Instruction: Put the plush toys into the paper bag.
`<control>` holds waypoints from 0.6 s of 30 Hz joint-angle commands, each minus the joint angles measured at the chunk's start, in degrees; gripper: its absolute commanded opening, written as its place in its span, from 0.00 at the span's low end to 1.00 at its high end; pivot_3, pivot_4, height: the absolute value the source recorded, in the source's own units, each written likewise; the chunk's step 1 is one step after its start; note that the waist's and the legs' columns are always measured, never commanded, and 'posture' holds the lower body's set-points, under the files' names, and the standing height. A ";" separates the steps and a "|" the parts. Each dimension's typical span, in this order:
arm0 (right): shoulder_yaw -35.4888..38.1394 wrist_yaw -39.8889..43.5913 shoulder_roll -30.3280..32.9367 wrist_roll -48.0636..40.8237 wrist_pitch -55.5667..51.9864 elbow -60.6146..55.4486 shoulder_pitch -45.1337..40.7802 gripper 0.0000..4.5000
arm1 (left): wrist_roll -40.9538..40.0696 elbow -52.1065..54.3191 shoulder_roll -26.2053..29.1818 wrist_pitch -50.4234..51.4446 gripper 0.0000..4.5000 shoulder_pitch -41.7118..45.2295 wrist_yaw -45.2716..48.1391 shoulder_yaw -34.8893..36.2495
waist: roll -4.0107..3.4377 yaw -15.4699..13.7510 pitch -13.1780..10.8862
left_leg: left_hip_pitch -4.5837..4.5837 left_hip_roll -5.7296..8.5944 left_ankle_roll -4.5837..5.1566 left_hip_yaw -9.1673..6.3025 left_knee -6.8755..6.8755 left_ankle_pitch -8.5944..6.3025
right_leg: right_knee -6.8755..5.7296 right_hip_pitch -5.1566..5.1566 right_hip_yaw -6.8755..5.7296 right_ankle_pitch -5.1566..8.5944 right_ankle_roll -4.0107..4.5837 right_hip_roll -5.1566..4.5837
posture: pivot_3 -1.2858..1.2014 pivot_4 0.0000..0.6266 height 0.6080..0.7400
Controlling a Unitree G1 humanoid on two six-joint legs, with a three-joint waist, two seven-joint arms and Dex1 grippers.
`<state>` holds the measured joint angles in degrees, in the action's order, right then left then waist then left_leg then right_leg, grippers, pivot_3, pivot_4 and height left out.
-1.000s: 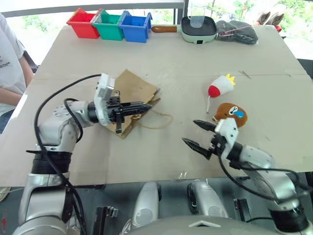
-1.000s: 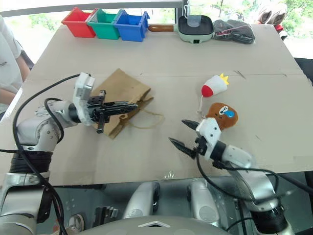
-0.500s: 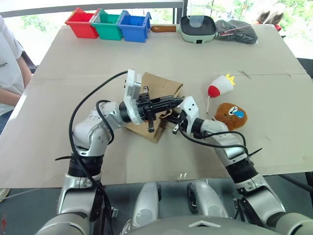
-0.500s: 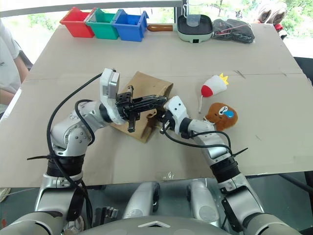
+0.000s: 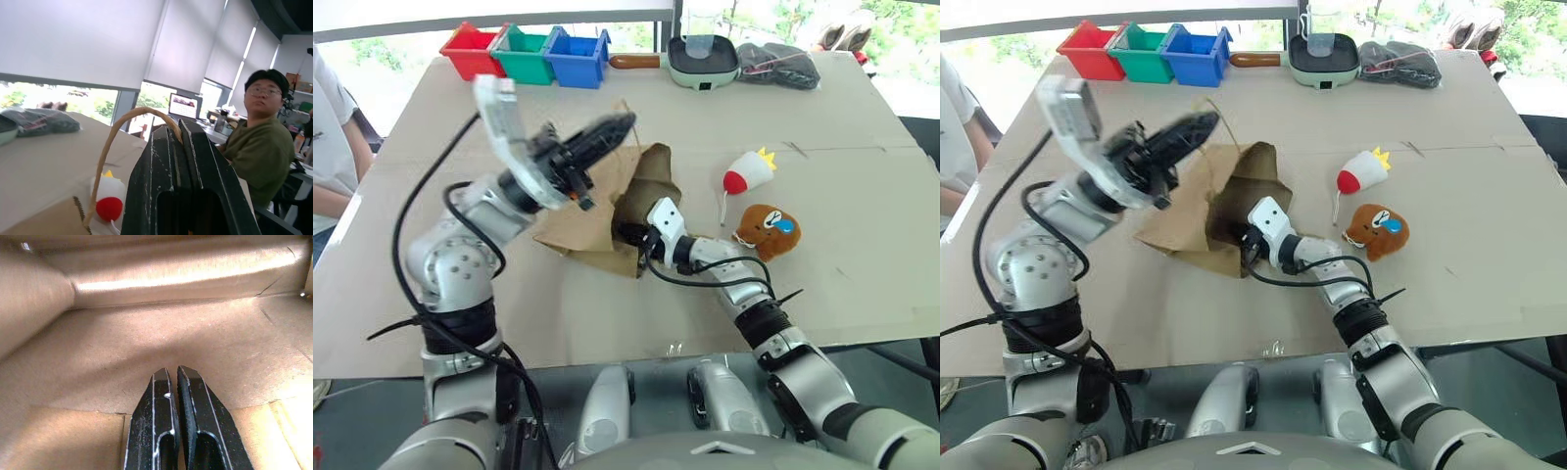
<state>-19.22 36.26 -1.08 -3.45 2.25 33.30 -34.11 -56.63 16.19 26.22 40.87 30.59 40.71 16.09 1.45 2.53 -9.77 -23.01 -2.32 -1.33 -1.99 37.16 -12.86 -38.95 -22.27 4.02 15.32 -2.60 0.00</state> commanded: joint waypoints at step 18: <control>-0.54 -7.66 3.28 9.14 -3.64 -4.43 0.85 0.00 | 4.76 -1.41 -5.24 -8.30 0.00 -0.37 -4.64 -2.70 | 0.02 -0.54 0.04 | 0.31 0.05 -0.01 -0.09 -0.01 0.00 | 0.14 0.43 -0.08 0.02 0.01 -0.04 | 0.52 0.24 1.00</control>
<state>-21.69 30.30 0.97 5.19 0.33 30.04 -35.13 -52.71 13.92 20.36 34.33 29.86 33.77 13.97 1.47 1.99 -9.74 -22.71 -2.27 -1.34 -2.08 37.15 -12.86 -38.80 -21.84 3.94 15.34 -2.59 -0.05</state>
